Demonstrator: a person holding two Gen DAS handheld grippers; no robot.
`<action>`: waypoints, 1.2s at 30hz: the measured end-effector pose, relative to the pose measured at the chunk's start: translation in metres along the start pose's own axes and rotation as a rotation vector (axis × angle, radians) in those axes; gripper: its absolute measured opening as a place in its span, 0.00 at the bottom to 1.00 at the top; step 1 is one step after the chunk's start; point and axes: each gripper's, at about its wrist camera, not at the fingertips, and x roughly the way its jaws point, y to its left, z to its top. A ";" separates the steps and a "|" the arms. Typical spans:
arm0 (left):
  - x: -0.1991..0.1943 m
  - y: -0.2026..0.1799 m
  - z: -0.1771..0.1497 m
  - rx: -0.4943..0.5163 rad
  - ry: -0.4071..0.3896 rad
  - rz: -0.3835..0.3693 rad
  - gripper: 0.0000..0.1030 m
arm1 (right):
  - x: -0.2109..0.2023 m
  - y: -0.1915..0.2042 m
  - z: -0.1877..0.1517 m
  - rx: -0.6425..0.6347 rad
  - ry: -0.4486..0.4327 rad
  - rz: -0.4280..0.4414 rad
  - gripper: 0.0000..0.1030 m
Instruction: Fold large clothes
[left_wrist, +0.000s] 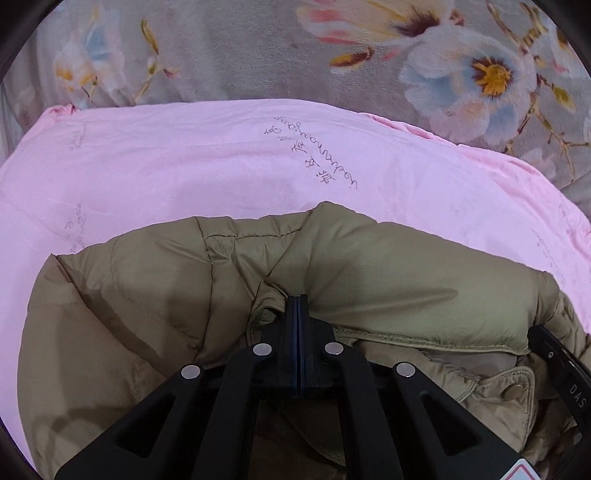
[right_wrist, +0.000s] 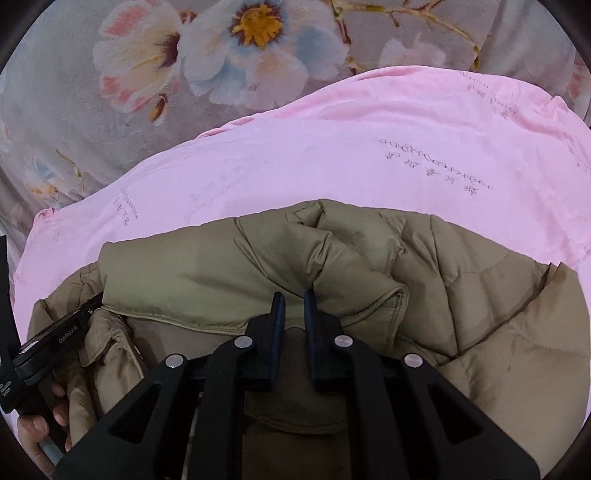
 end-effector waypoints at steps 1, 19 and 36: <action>0.000 -0.001 0.001 0.007 -0.001 0.009 0.01 | 0.001 0.002 0.000 -0.011 -0.001 -0.014 0.09; 0.001 -0.015 0.000 0.084 0.005 0.115 0.01 | 0.003 0.017 -0.001 -0.095 -0.018 -0.117 0.09; -0.015 -0.010 0.000 0.082 0.025 0.123 0.04 | -0.026 0.000 -0.007 -0.005 -0.070 -0.049 0.11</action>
